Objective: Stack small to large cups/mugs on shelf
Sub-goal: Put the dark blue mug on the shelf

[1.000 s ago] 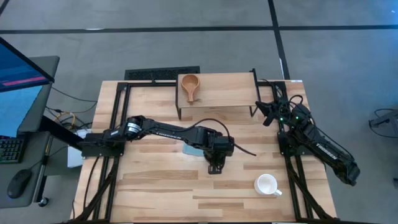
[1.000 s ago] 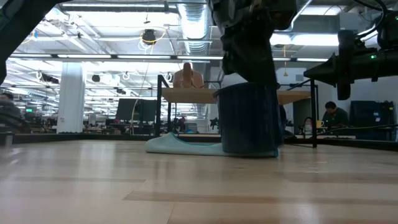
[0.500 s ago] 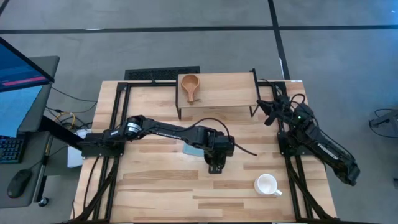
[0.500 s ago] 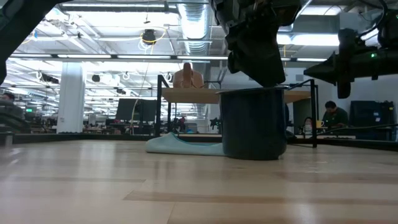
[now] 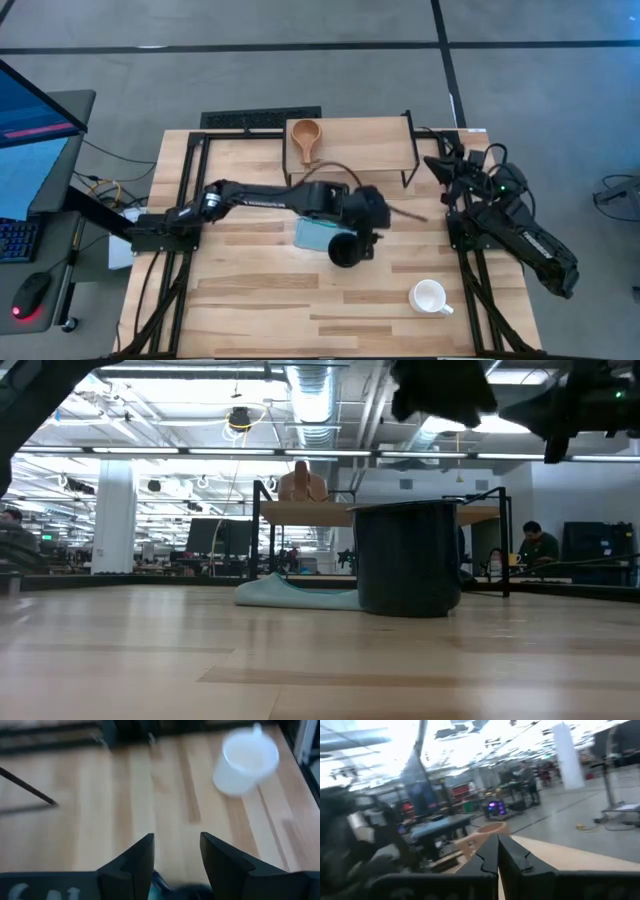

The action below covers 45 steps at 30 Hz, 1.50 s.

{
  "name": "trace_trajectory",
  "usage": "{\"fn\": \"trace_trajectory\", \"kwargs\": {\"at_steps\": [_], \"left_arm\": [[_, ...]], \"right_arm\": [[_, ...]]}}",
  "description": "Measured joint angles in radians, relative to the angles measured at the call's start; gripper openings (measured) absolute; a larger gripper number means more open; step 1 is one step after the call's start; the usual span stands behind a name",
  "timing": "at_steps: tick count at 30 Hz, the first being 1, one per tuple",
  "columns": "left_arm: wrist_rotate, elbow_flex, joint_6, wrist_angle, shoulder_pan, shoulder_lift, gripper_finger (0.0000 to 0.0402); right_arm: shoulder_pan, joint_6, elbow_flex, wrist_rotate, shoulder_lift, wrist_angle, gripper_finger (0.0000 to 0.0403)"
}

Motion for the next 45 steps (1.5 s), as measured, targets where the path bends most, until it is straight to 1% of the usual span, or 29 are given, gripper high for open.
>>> {"fn": "trace_trajectory", "kwargs": {"at_steps": [2,4,6,7,11,14,18,20,23,26,28,34,35,37,39,41,42,45], "left_arm": [[-0.007,0.041,0.025,0.011,0.014,-0.004,0.0151],[0.024,0.008,0.048,0.058,0.032,-0.051,0.0151],[0.058,-0.009,0.055,0.06,0.052,-0.092,0.0151],[0.065,-0.009,0.055,0.032,0.063,-0.111,0.0151],[0.067,-0.01,0.07,-0.029,0.1,-0.173,0.0151],[0.067,-0.011,0.113,-0.038,0.123,-0.224,0.0151],[0.069,-0.011,0.125,-0.052,0.155,-0.298,0.0151],[0.051,-0.011,0.126,-0.053,0.171,-0.333,0.0151],[0.046,-0.01,0.139,-0.031,0.193,-0.376,0.0151],[0.079,-0.011,0.163,-0.064,0.212,-0.404,0.0151],[0.089,-0.011,0.169,-0.108,0.226,-0.416,0.0151],[0.073,-0.011,0.174,-0.163,0.298,-0.452,0.0145],[0.078,-0.011,0.174,-0.165,0.316,-0.456,0.0142],[0.127,-0.022,0.177,-0.18,0.348,-0.464,0.0137],[0.179,-0.077,0.177,-0.164,0.379,-0.49,0.0132],[0.195,-0.178,0.167,-0.11,0.406,-0.531,0.0126],[0.197,-0.244,0.15,-0.058,0.42,-0.561,0.0123],[0.2,-0.5,0.114,0.146,0.455,-0.693,0.0114]], "right_arm": [[0.0,0.027,0.007,-0.065,0.0,0.001,0.0026],[0.002,0.057,0.008,-0.146,0.0,-0.005,0.0026],[0.017,0.073,0.008,-0.218,0.0,-0.011,0.0026],[0.029,0.073,0.008,-0.244,0.0,-0.011,0.0026],[0.099,0.073,0.008,-0.263,0.0,-0.006,0.0024],[0.158,0.064,0.008,-0.258,0.007,0.006,0.0017],[0.231,0.052,0.021,-0.202,0.014,0.009,0.0011],[0.26,0.028,0.027,-0.168,0.014,0.01,0.0011],[0.294,-0.03,0.029,-0.088,0.014,0.008,0.0014],[0.314,-0.083,0.03,-0.022,0.014,0.002,0.0018],[0.321,-0.104,0.03,-0.003,0.013,-0.017,0.0019],[0.322,-0.12,0.03,0.003,0.013,-0.103,0.0017],[0.321,-0.12,0.03,0.003,0.013,-0.117,0.0017],[0.321,-0.12,0.03,0.007,0.013,-0.145,0.0018],[0.321,-0.12,0.03,0.015,0.013,-0.162,0.0019],[0.321,-0.12,0.03,0.029,0.013,-0.169,0.0019],[0.321,-0.12,0.03,0.034,0.013,-0.171,0.0019],[0.321,-0.12,0.03,0.049,0.013,-0.172,0.0017]]}}
